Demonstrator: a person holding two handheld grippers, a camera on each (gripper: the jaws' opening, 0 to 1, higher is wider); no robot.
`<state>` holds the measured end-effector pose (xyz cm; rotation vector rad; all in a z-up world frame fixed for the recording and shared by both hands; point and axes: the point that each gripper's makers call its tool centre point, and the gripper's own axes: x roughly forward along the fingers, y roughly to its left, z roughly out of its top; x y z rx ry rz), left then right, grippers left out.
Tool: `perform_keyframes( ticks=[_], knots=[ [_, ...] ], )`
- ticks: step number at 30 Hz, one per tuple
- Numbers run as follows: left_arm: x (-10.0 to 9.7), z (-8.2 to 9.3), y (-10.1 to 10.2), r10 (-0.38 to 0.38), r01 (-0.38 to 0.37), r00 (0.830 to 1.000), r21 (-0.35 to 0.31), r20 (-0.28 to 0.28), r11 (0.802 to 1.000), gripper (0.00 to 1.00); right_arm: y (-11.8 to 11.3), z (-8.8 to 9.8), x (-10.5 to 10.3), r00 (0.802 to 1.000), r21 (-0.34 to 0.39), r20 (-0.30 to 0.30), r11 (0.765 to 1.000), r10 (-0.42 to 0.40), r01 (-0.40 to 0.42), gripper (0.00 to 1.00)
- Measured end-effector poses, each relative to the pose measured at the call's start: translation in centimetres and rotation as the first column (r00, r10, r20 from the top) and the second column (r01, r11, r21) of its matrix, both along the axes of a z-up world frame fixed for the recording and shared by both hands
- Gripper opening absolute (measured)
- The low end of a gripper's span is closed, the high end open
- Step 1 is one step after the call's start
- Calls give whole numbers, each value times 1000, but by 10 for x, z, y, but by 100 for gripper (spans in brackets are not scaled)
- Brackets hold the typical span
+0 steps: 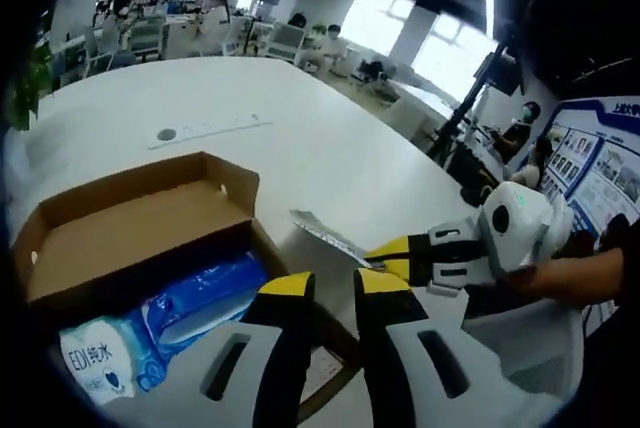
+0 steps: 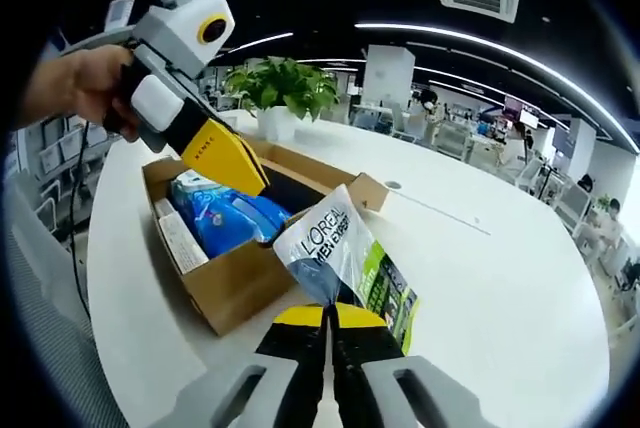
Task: Operate the shoe box by opening the lid, removing the specified soft item, and placing it in the target area until the item is outside and the box remains undamaged.
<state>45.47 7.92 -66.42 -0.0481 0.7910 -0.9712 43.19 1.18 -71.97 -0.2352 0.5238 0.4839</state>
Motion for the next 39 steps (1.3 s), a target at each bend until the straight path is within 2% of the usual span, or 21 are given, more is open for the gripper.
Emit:
perform_keyframes(
  ticks=[11,21,28,39],
  knots=[
    [0,4,21,19,-19,999,1,29,1000,21,-1,-15,3,999,-16,-37,1000,-6,5,0],
    [7,8,53,68,-68,996,-1,57,998,26,1,-30,13,998,-42,-68,999,-2,-1,0],
    [8,9,78,100,-101,993,8,67,995,27,-3,-42,17,994,-52,-106,998,-36,30,0],
    [16,13,107,147,-147,985,1,92,989,29,-8,-55,18,979,-21,-165,993,-119,117,0]
  ],
)
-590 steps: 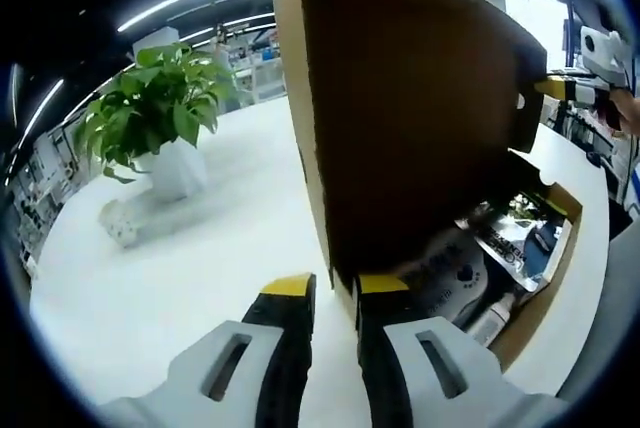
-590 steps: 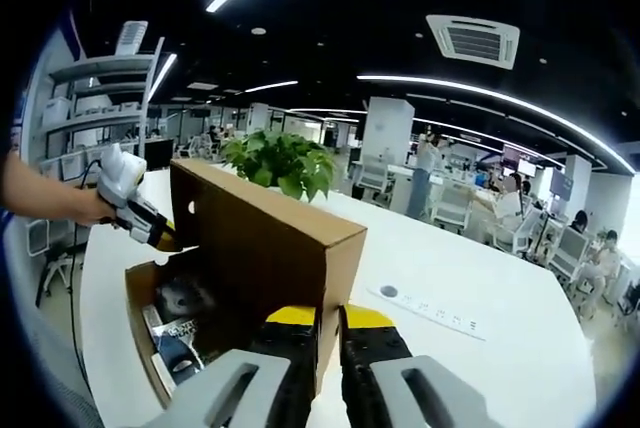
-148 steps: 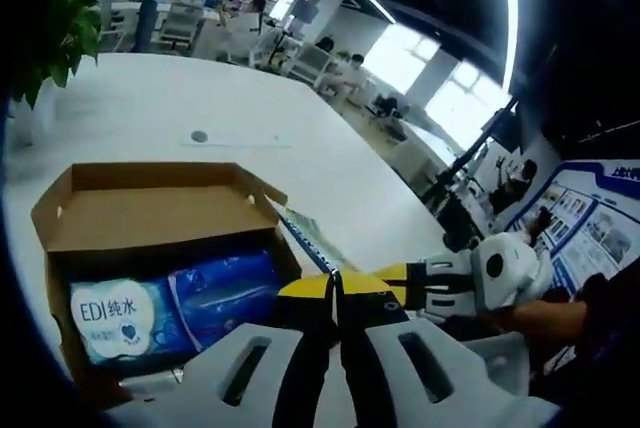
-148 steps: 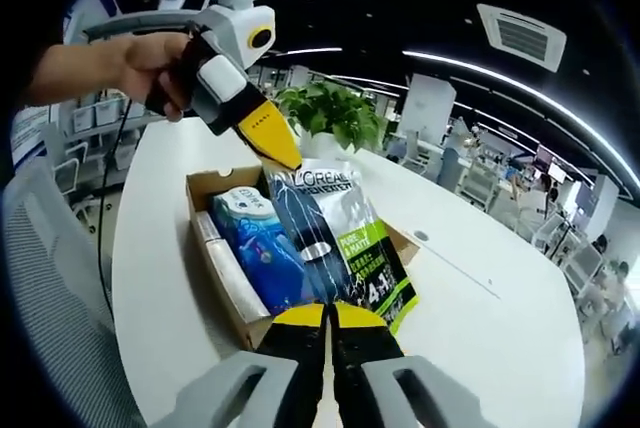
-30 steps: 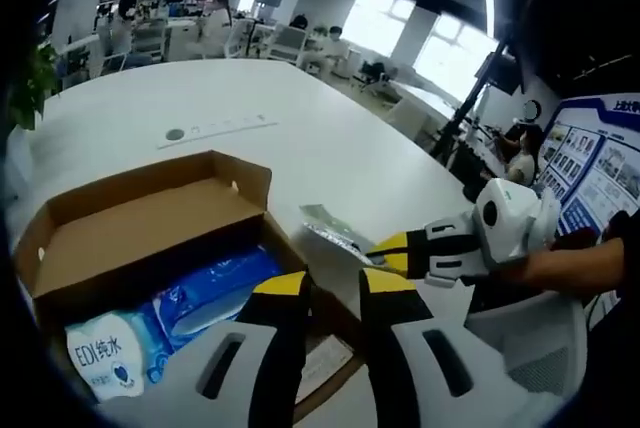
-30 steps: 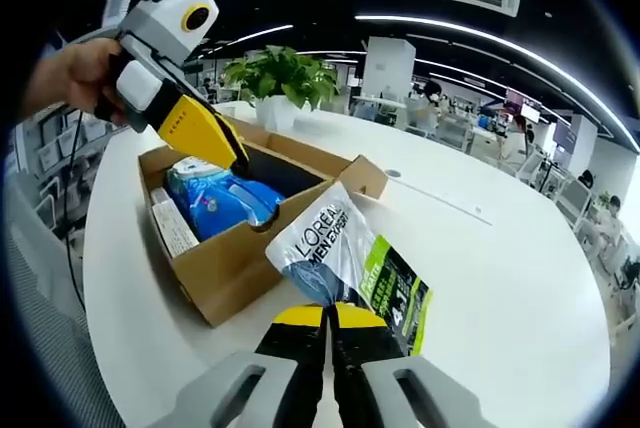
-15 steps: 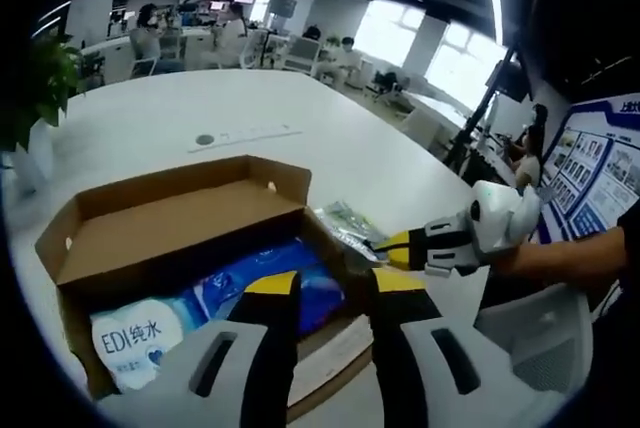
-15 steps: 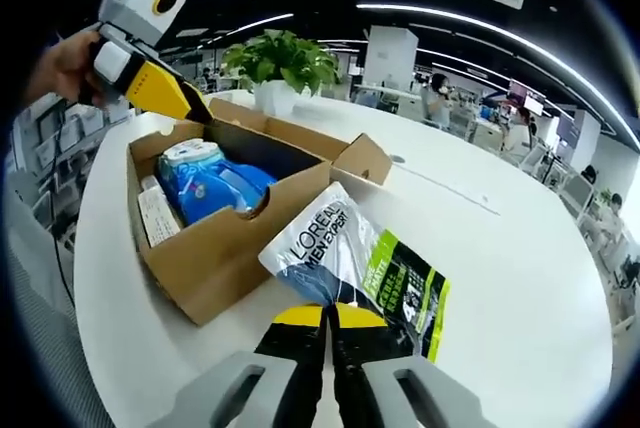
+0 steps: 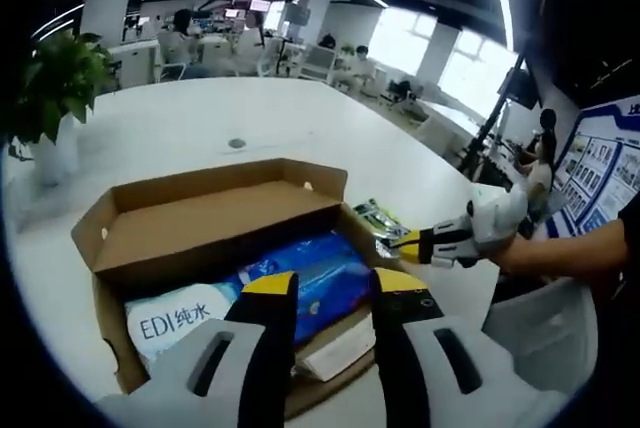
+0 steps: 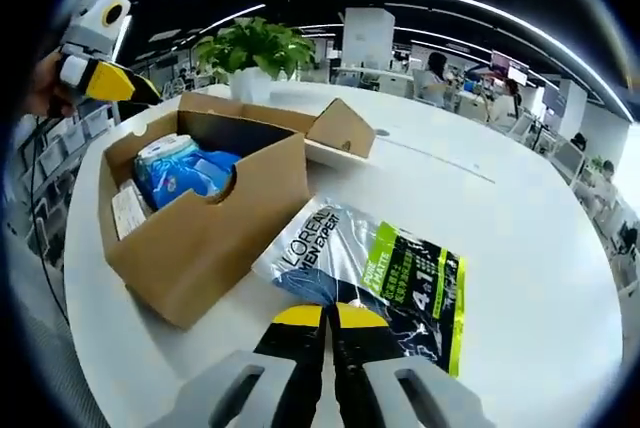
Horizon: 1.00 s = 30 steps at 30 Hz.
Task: Operate the shoe box by opening the lid, removing the specified soft item, and placing it in the target area until the item is outside and the box remains undamaged.
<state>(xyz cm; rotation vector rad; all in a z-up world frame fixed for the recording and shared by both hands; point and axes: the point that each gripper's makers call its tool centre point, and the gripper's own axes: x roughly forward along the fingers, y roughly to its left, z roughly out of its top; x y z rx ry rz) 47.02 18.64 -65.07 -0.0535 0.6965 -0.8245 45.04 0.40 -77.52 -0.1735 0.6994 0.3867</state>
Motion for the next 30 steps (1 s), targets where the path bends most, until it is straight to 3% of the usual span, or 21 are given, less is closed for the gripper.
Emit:
perform_keyframes(
  ticks=[11,23,30],
  knots=[
    [3,1,21,38,-38,999,-4,12,999,29,4,-7,8,999,29,-24,999,-40,40,0],
    [5,0,52,82,-82,996,11,27,997,30,11,-15,5,998,-18,-36,999,45,-46,3],
    [-1,-1,59,90,-91,996,25,27,996,31,11,-15,3,997,-26,-42,998,61,-62,4]
  ],
)
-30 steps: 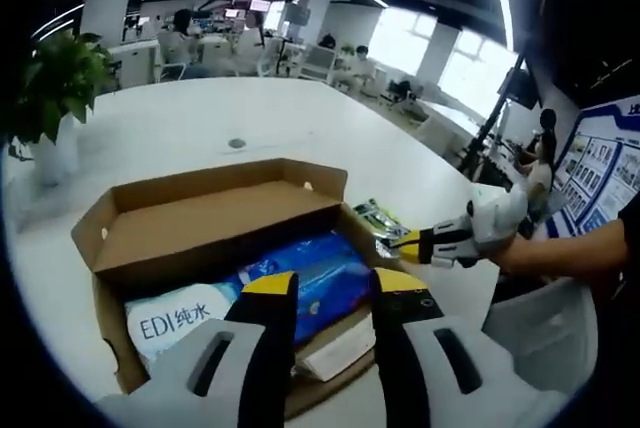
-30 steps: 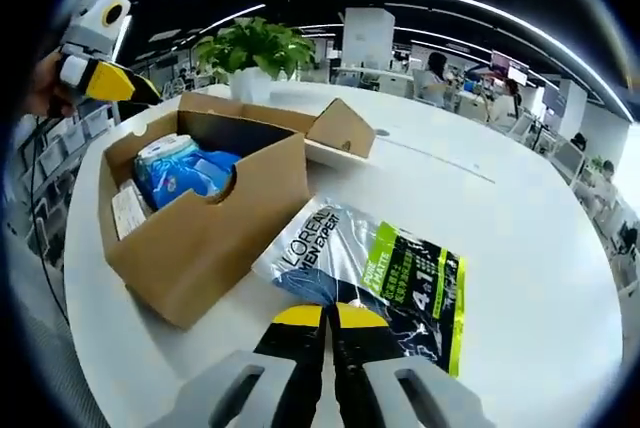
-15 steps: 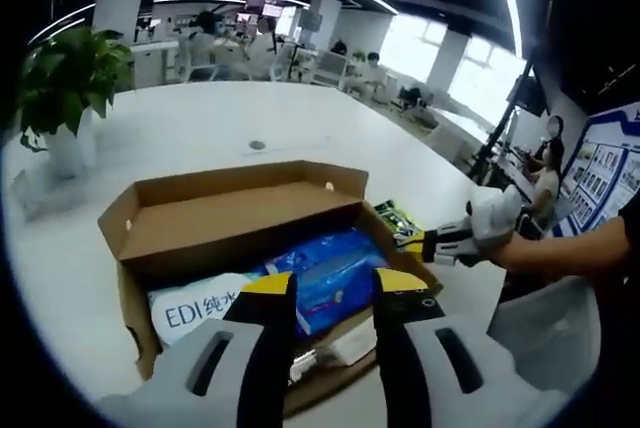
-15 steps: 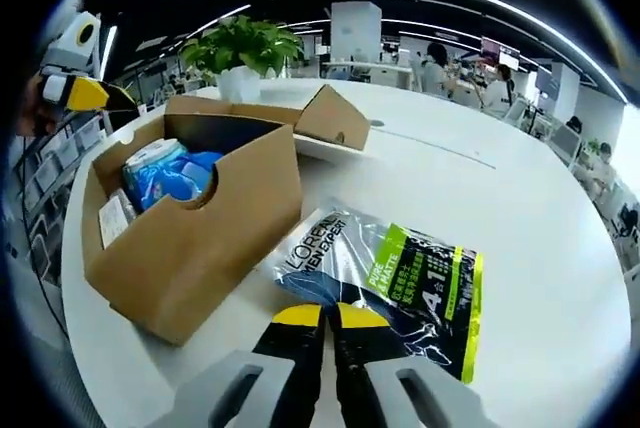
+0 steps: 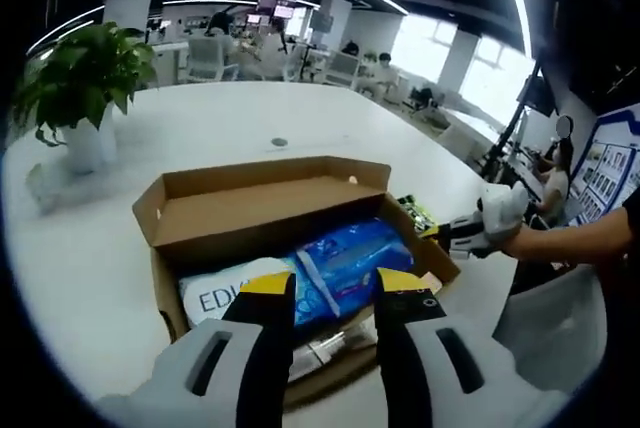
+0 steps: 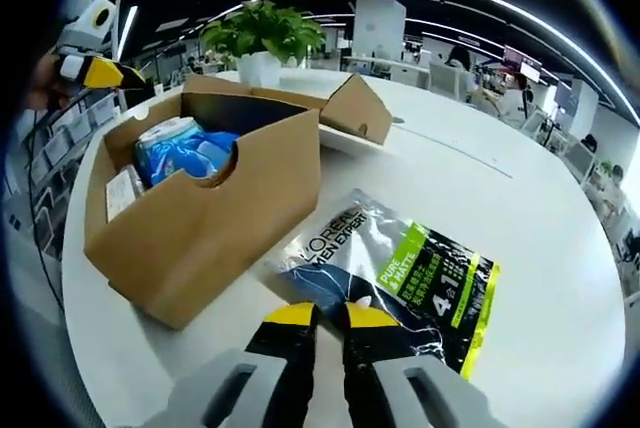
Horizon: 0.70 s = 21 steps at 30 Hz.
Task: Operate the shoe box by opening the lid, removing the specified soft item, and placing it in the target area until the item is outside and the box remains undamaged.
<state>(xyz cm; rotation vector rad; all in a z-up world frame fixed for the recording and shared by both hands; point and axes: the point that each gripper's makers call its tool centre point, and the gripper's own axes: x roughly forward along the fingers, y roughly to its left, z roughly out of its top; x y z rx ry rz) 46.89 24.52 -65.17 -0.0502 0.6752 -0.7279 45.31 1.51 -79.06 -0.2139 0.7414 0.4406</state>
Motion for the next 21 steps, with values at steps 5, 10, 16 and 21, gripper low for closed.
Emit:
perform_keyframes(
  ticks=[5,10,16,21],
  knots=[
    [-1,-1,5,3,-3,1000,14,1,1000,30,-1,0,-2,1000,-2,-7,1000,1,-1,4],
    [0,1,11,7,-7,1000,22,5,1000,31,-3,0,-6,1000,-7,-16,1000,12,-12,4],
    [2,1,20,8,-9,1000,37,13,999,31,-6,3,-8,1000,-8,-12,1000,16,-16,8],
    [4,-4,29,-9,7,1000,77,18,997,33,-3,13,-10,999,0,12,1000,31,-31,13]
  ],
)
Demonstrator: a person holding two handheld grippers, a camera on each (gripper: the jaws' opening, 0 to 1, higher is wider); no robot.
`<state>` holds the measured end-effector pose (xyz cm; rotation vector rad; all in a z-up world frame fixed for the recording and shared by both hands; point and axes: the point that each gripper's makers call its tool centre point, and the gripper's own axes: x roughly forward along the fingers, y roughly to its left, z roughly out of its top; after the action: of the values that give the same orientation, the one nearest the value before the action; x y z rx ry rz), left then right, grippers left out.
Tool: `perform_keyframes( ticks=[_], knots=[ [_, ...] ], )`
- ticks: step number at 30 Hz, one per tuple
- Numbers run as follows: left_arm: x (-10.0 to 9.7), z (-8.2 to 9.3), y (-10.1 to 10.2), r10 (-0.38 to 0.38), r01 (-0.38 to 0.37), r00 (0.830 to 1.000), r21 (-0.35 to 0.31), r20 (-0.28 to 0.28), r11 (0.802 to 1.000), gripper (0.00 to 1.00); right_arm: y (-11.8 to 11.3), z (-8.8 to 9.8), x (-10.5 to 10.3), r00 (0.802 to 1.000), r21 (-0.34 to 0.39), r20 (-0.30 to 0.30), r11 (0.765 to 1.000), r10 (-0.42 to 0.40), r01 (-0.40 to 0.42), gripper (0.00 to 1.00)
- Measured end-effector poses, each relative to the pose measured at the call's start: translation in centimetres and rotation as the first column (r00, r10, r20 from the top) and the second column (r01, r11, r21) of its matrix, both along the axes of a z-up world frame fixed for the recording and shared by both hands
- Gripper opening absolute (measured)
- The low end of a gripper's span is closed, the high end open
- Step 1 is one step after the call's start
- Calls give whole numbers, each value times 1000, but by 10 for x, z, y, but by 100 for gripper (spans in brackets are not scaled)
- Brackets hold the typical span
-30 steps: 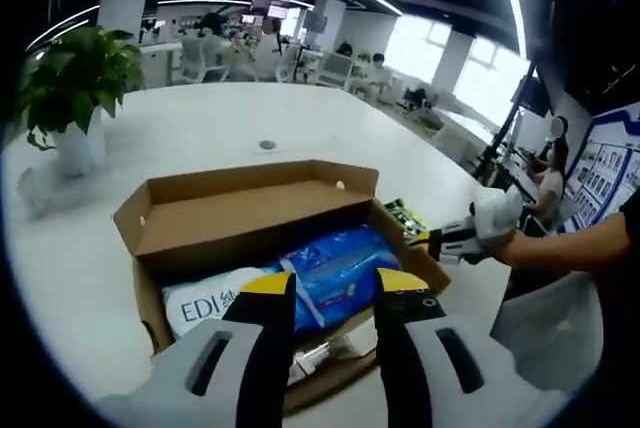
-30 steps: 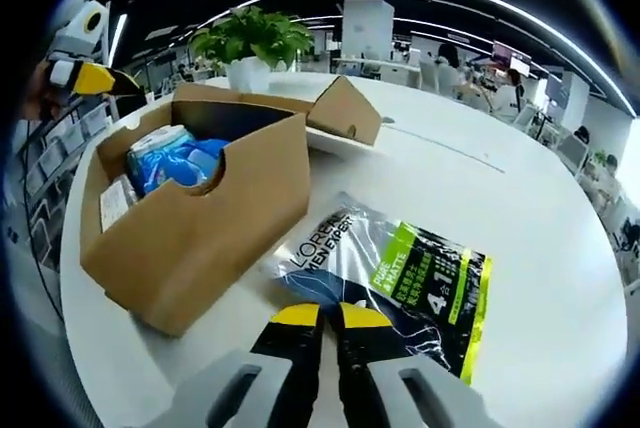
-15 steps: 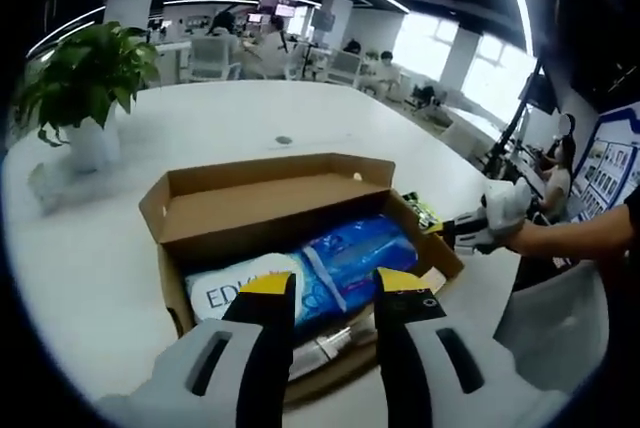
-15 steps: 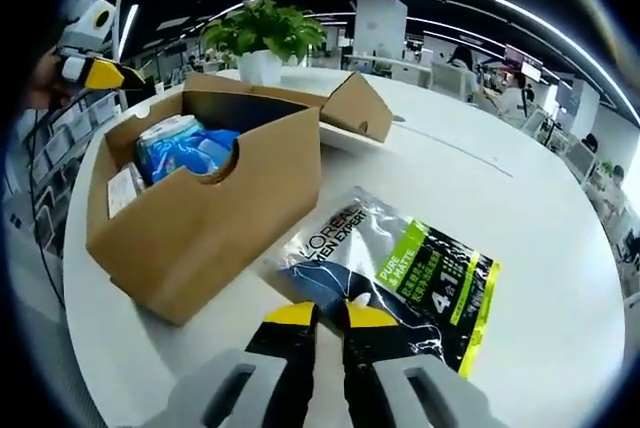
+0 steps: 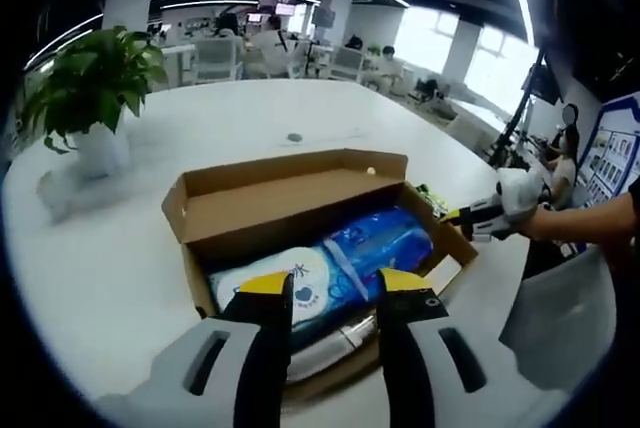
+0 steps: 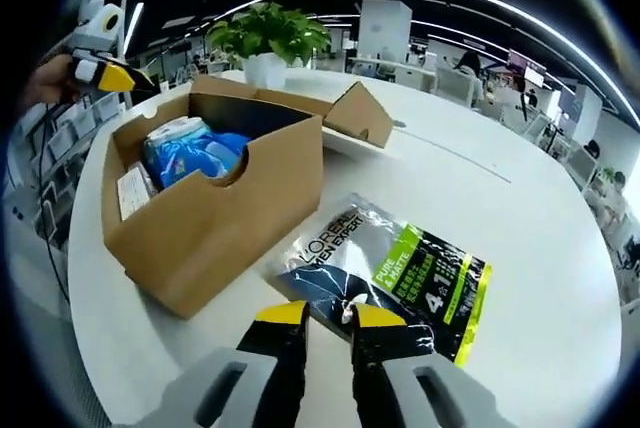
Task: Operate the shoe box by opening the lid, removing the specified soft item, and placing it in the target area until the item is outside and the box remains undamaged.
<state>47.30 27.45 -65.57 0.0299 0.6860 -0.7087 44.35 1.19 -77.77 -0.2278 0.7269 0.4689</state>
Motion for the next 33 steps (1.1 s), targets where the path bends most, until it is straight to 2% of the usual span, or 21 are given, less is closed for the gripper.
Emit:
perform_keyframes(
  ticks=[7,13,20,27,33],
  knots=[
    [4,-4,9,-40,39,999,48,11,998,39,-2,19,2,999,12,33,1000,9,-9,22],
    [10,-2,12,-75,73,997,68,27,995,44,1,34,2,998,6,33,998,60,-60,36],
    [13,-5,16,-146,141,989,127,35,982,50,7,56,1,991,14,35,992,125,-126,52],
    [16,-7,19,-233,221,971,189,45,957,58,24,82,0,974,24,69,976,214,-216,60],
    [17,-13,22,-283,268,959,234,33,934,60,35,97,5,963,20,83,965,258,-261,61]
  ],
)
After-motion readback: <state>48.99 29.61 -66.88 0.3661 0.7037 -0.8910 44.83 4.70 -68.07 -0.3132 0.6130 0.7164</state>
